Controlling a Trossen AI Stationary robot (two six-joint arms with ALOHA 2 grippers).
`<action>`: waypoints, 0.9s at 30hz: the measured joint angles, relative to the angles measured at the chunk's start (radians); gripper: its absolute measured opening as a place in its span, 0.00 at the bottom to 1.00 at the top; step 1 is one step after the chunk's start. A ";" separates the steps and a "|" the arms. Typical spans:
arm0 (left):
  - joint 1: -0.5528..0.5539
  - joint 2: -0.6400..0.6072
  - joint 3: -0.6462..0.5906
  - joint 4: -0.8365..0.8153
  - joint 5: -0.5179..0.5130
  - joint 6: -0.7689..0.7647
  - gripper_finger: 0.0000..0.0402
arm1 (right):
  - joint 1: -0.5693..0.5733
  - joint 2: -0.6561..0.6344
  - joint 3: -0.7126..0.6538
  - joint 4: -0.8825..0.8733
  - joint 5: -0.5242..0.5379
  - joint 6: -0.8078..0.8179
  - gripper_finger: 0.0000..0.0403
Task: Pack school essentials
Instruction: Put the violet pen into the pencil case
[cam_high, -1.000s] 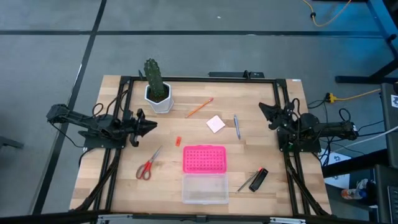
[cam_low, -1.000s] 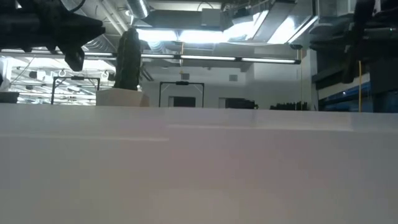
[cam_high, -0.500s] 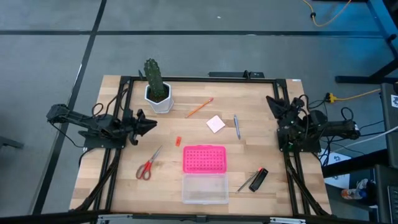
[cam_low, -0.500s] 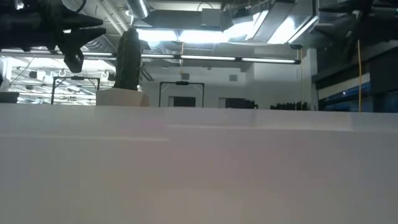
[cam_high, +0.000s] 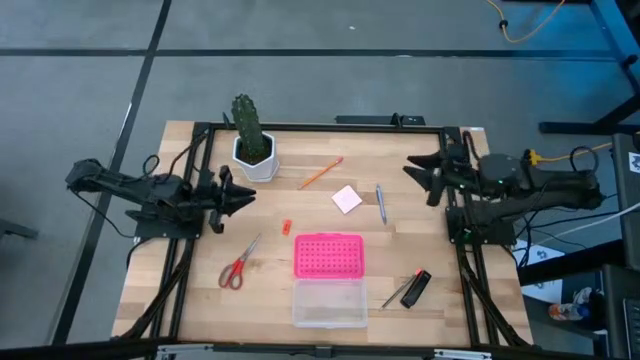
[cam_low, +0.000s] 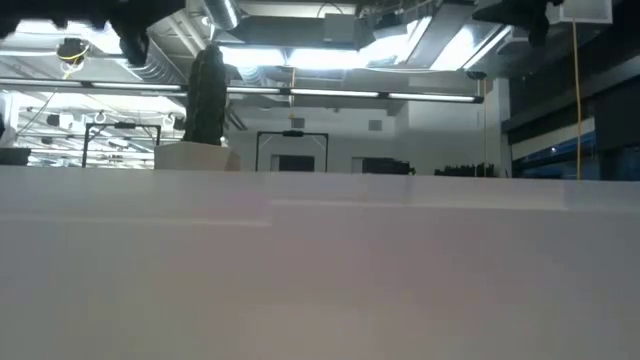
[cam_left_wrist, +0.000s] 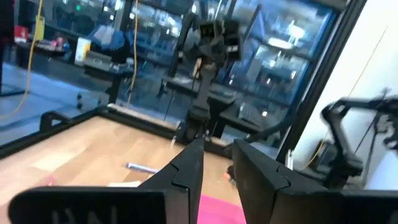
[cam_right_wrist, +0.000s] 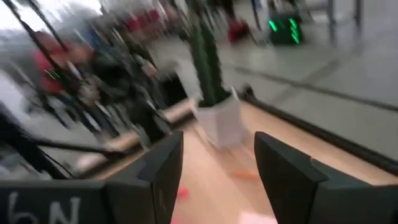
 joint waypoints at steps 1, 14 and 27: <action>0.000 0.026 0.035 -0.037 0.000 0.000 0.21 | 0.000 0.039 0.049 -0.066 0.008 0.014 0.49; 0.020 0.304 0.416 -0.503 0.003 -0.060 0.21 | -0.061 0.445 0.520 -0.706 -0.106 0.371 0.49; 0.154 0.503 0.477 -0.618 0.211 -0.137 0.21 | -0.223 0.673 0.498 -0.847 -0.272 0.482 0.49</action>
